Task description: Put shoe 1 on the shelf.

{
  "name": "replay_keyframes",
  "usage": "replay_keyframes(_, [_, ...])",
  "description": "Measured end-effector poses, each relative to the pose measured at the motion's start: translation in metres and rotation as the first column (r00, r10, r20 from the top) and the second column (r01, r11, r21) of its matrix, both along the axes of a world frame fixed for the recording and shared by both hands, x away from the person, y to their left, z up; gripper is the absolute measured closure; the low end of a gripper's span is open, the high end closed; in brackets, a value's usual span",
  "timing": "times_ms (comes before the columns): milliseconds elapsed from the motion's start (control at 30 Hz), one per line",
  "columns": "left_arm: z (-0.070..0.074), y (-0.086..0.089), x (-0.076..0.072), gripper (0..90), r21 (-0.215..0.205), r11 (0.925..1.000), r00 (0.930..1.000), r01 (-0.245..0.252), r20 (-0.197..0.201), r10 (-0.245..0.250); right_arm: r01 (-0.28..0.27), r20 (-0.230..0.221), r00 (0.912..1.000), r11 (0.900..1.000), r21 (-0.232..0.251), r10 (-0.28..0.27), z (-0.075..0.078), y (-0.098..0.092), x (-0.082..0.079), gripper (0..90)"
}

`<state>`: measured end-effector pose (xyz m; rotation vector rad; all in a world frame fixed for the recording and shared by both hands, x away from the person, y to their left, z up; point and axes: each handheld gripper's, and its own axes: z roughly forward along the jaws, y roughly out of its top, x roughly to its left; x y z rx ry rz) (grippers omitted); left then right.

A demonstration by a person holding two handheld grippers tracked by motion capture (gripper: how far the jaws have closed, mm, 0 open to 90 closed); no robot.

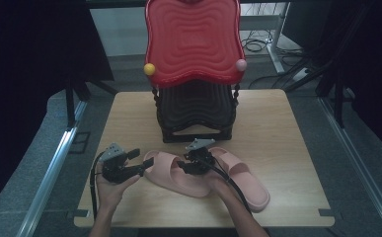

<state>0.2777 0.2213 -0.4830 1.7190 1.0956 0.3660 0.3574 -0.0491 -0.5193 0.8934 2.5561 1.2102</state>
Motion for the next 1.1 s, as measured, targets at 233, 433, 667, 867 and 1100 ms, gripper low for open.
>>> replay_keyframes(233, [0.000,0.003,-0.001,28.9,-0.004,1.0000,1.0000,-0.005,0.000,0.005,0.003,-0.034,0.9994,1.000,0.010,-0.002,-0.008,0.013,0.009,66.1])
replay_keyframes(433, [-0.001,0.006,0.000,28.9,-0.009,0.9999,1.0000,-0.008,-0.005,0.008,0.024,-0.061,0.9979,0.999,0.022,-0.022,-0.012,0.014,0.013,78.5])
replay_keyframes(667, [-0.001,0.009,-0.001,29.0,-0.013,0.9998,0.9999,-0.016,-0.003,0.016,0.049,-0.049,0.9976,0.999,0.017,-0.048,-0.011,0.014,0.008,83.2])
replay_keyframes(867, [-0.001,0.014,-0.001,29.1,-0.022,0.9995,0.9997,-0.024,-0.005,0.024,0.060,-0.023,0.9980,0.997,0.052,-0.059,-0.001,0.004,0.000,84.0])
replay_keyframes(1100, [-0.001,0.016,-0.001,29.1,-0.027,0.9993,0.9996,-0.028,-0.010,0.028,0.077,0.027,0.9964,0.991,0.106,-0.080,0.021,-0.020,-0.018,84.0])
